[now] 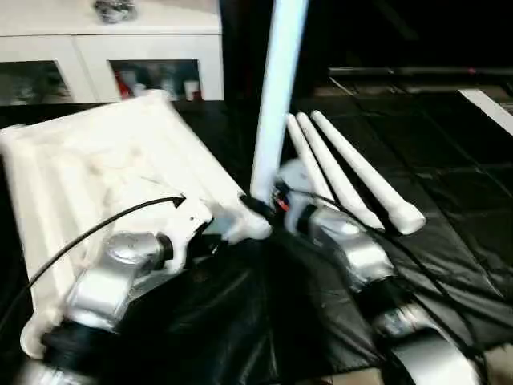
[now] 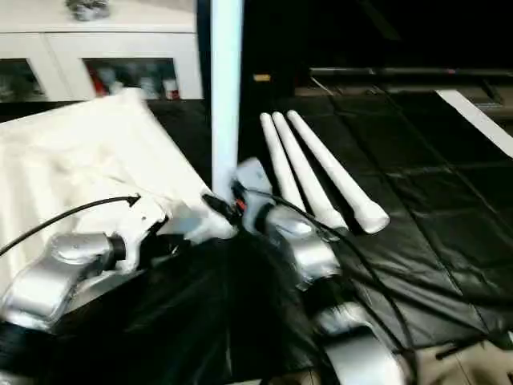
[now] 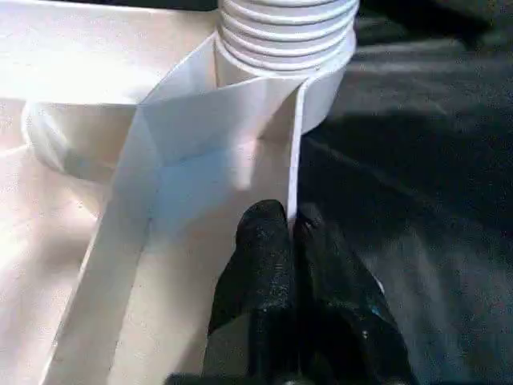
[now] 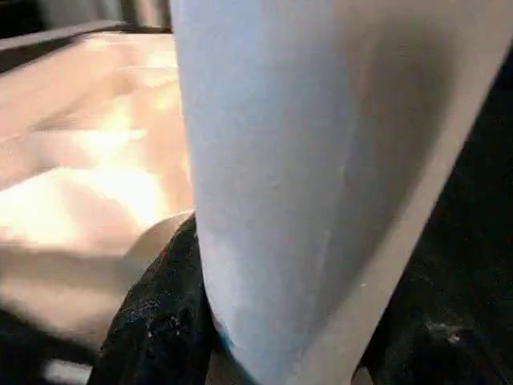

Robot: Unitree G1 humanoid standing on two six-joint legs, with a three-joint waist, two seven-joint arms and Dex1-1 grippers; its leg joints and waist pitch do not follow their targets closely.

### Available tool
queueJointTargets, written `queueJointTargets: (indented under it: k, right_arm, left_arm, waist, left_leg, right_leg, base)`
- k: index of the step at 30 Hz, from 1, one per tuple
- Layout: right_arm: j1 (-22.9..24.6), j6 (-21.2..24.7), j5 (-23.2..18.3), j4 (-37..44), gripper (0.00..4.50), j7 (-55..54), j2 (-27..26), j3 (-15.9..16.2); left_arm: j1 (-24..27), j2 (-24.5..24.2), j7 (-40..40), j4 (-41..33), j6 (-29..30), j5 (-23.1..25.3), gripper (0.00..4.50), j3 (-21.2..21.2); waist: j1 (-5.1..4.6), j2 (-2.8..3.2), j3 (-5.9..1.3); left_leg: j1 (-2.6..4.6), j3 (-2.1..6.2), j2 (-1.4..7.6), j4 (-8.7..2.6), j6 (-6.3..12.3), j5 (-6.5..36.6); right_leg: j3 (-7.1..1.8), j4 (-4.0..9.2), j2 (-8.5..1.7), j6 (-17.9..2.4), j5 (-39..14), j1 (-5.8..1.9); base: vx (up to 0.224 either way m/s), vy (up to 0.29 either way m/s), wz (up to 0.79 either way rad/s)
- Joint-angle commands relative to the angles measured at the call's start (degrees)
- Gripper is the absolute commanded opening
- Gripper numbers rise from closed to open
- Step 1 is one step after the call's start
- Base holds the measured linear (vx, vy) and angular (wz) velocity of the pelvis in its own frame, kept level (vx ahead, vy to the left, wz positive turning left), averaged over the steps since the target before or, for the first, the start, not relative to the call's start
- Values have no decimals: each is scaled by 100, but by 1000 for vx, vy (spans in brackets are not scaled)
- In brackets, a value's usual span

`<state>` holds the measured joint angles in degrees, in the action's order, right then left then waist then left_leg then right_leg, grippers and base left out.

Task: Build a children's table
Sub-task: Rotate leg to tighten

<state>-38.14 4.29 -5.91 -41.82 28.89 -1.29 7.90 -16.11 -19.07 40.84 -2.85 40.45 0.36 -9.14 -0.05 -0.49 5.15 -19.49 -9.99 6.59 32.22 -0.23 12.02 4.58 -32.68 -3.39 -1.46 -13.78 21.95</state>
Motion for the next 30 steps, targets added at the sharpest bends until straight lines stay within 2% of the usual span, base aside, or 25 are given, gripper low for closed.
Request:
queueJointTargets:
  k: [1,2,4,7,8,10,11,13,15,17,20,21,22,24,25,26,27,30]
  right_arm:
    - [315,486,196,-825,194,-204,-126,152]
    - [270,451,233,-930,194,-266,-192,138]
    - [251,414,272,-1005,194,-250,-223,168]
    - [248,423,225,-1060,194,-179,-240,126]
    - [242,415,210,-1079,229,-176,-244,104]
    - [231,398,188,-1096,229,-143,-236,73]
    - [219,377,182,-1102,266,-126,-222,44]
    - [204,346,175,-1116,277,-97,-211,2]
    - [202,278,107,-1056,292,48,-146,-101]
    - [235,248,77,-960,313,154,-86,-116]
    - [327,196,-15,-764,327,400,27,-151]
    - [433,179,-115,-539,353,675,146,-185]
    - [477,168,-148,-448,359,781,194,-190]
    - [648,191,-213,-90,372,1114,395,-181]
    - [725,198,-239,68,372,1269,486,-169]
    - [836,208,-289,299,385,1504,619,-144]
    - [876,213,-312,383,385,1591,667,-133]
    - [996,258,-387,661,415,1844,823,-82]
  left_arm:
    - [2,228,-60,-415,105,-171,0,-242]
    - [21,270,-202,-558,268,-163,0,-329]
    - [-32,238,-260,-458,211,-82,0,-393]
    - [-81,174,-232,-367,175,27,0,-393]
    - [-88,167,-230,-373,193,38,0,-380]
    - [-112,88,-194,-347,161,66,0,-388]
    - [-136,16,-178,-317,146,72,0,-391]
    - [-156,-59,-153,-276,87,75,0,-408]
    - [-197,-217,-34,-128,-117,66,0,-429]
    - [-225,-281,42,-46,-214,73,0,-439]
    - [-270,-352,175,69,-362,42,0,-447]
    - [-316,-423,287,190,-504,18,0,-469]
    - [-334,-450,324,238,-554,18,0,-482]
    - [-386,-538,483,410,-770,24,0,-539]
    - [-412,-588,557,491,-908,27,0,-578]
    - [-442,-658,680,590,-1062,22,0,-633]
    - [-450,-681,731,619,-1097,15,0,-651]
    - [-479,-748,875,737,-1286,15,0,-699]
  waist:
    - [42,47,-81]
    - [66,29,-91]
    - [66,28,-78]
    - [88,38,-85]
    - [93,38,-86]
    - [90,48,-77]
    - [92,53,-84]
    - [98,73,-98]
    - [128,94,-121]
    - [144,85,-132]
    - [240,102,-175]
    - [260,84,-187]
    - [259,65,-197]
    - [334,76,-203]
    - [351,74,-206]
    - [365,91,-243]
    - [391,84,-282]
    - [382,94,-316]
  left_leg:
    - [-55,493,779,-575,-272,2793]
    - [5,456,767,-554,-238,2777]
    - [-19,443,745,-542,-149,2656]
    - [3,418,756,-545,-100,2514]
    - [8,417,759,-547,-100,2514]
    - [22,418,758,-551,-126,2615]
    - [34,424,756,-549,-147,2684]
    - [51,427,755,-547,-180,2730]
    - [51,390,759,-549,-178,2509]
    - [30,368,751,-542,-119,2322]
    - [84,296,756,-505,-28,1893]
    - [91,278,755,-502,2,1850]
    - [85,271,740,-495,39,1792]
    - [133,193,719,-444,209,1523]
    - [126,188,718,-440,240,1434]
    - [85,186,709,-430,300,1152]
    - [63,185,722,-401,414,762]
    - [6,186,714,-343,666,231]
  right_leg:
    - [-522,494,-823,-1009,-2814,-95]
    - [-542,509,-806,-1018,-2743,-50]
    - [-549,513,-814,-1057,-2709,-67]
    - [-548,509,-792,-1063,-2525,-71]
    - [-548,504,-793,-1067,-2497,-75]
    - [-543,505,-780,-1068,-2533,-66]
    - [-545,508,-789,-1058,-2587,-64]
    - [-549,504,-783,-1070,-2552,-54]
    - [-553,461,-757,-1199,-1983,-77]
    - [-556,441,-769,-1242,-1799,-114]
    - [-566,433,-753,-1359,-1332,-106]
    - [-558,422,-733,-1356,-1276,-118]
    - [-552,401,-715,-1374,-1237,-133]
    - [-589,427,-716,-1413,-1196,-81]
    - [-588,424,-713,-1425,-1161,-93]
    - [-565,366,-692,-1465,-864,-144]
    - [-546,290,-693,-1523,-340,-182]
    - [-492,182,-673,-1724,496,-232]
  base:
    - [0,0,0]
    - [0,0,0]
    - [0,0,0]
    - [0,0,0]
    - [0,0,0]
    - [0,0,0]
    - [0,0,0]
    - [0,0,0]
    - [0,0,0]
    - [0,0,0]
    - [0,0,0]
    - [0,0,0]
    - [0,0,0]
    - [21,-20,9]
    - [43,-41,19]
    - [51,-42,12]
    - [55,-34,6]
    - [18,-11,2]
